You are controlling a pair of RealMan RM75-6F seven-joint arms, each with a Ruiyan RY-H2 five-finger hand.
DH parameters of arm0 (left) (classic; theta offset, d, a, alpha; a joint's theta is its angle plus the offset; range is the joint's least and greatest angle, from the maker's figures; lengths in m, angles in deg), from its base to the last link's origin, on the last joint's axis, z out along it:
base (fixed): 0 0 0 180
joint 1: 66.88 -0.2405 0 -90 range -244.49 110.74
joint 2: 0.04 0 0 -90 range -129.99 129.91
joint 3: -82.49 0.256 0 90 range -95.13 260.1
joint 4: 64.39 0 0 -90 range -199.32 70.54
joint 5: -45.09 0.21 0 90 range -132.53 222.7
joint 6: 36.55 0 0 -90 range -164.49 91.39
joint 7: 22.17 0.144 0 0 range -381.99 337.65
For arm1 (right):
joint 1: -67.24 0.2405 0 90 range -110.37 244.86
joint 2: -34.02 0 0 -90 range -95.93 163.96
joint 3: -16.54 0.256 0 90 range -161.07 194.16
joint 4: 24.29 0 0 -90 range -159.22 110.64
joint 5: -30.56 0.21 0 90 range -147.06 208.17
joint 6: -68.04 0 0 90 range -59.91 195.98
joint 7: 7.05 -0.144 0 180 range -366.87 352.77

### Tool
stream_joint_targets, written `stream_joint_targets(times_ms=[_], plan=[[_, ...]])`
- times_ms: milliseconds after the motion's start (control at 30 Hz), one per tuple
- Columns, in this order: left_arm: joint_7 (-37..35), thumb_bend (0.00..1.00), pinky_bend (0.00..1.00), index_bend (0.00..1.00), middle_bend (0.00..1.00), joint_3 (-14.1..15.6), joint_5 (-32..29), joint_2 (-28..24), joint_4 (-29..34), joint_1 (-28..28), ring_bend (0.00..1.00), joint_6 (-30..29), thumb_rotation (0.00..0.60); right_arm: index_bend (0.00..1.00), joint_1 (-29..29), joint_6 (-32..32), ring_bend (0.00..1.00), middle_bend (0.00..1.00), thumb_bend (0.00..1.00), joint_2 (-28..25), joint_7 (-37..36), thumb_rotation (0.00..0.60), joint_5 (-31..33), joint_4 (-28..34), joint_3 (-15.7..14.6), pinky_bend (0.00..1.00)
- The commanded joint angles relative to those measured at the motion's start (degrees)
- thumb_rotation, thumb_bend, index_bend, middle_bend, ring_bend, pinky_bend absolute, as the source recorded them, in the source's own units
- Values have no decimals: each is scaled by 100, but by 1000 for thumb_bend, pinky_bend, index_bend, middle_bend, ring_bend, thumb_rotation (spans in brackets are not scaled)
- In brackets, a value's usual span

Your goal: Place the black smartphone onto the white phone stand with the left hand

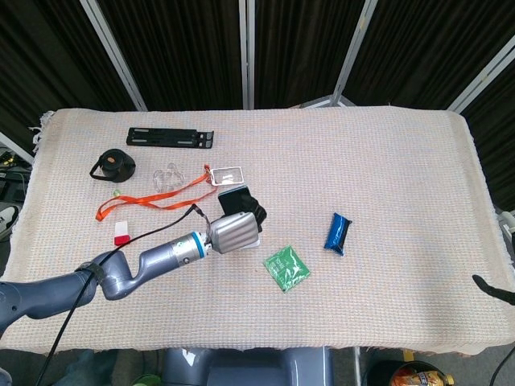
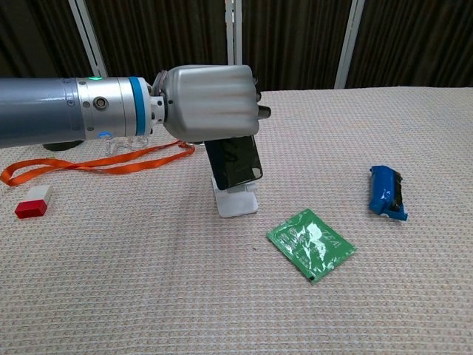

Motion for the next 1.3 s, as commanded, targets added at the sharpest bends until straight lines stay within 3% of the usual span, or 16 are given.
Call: stream_joint_targets(times_ms=[33, 167, 333, 667, 900, 1000, 1167, 1300], plan=[[22, 0, 442, 634, 416, 36, -6, 16, -17, 38, 457, 2, 600, 0, -2, 2, 0, 0, 0, -3, -11, 600, 3, -5, 0, 0], [110, 0, 416, 593, 374, 95, 3, 29, -38, 81, 435, 8, 600, 0, -6, 8, 0, 0, 0, -18, -42, 600, -5, -7, -3, 0], [313, 0, 348, 475, 283, 99, -117, 65, -13, 62, 285, 18, 600, 0, -1, 32, 0, 0, 0, -24, -74, 600, 2, -15, -4, 0], [767, 0, 222, 256, 22, 29, -424, -81, 267, -27, 98, 20, 600, 0, -7, 16, 0, 0, 0, -22, -39, 600, -22, 11, -14, 0], [277, 0, 178, 209, 0, -249, -770, -268, 778, -475, 56, -964, 600, 0, -21, -3, 0, 0, 0, -43, -85, 600, -69, 22, -26, 0], [-117, 0, 125, 171, 0, -459, -1228, -238, 1187, -1026, 27, -1830, 600, 0, -37, -31, 0, 0, 0, -59, -117, 600, -143, 40, -48, 0], [-261, 0, 19, 53, 0, -584, -1887, -257, 1748, -1654, 0, -2508, 600, 0, -61, -72, 0, 0, 0, -79, -154, 600, -242, 66, -79, 0], [-382, 0, 0, 2, 0, -563, -2415, -450, 2327, -2300, 0, -3129, 600, 0, -92, -134, 0, 0, 0, -106, -210, 600, -349, 93, -106, 0]])
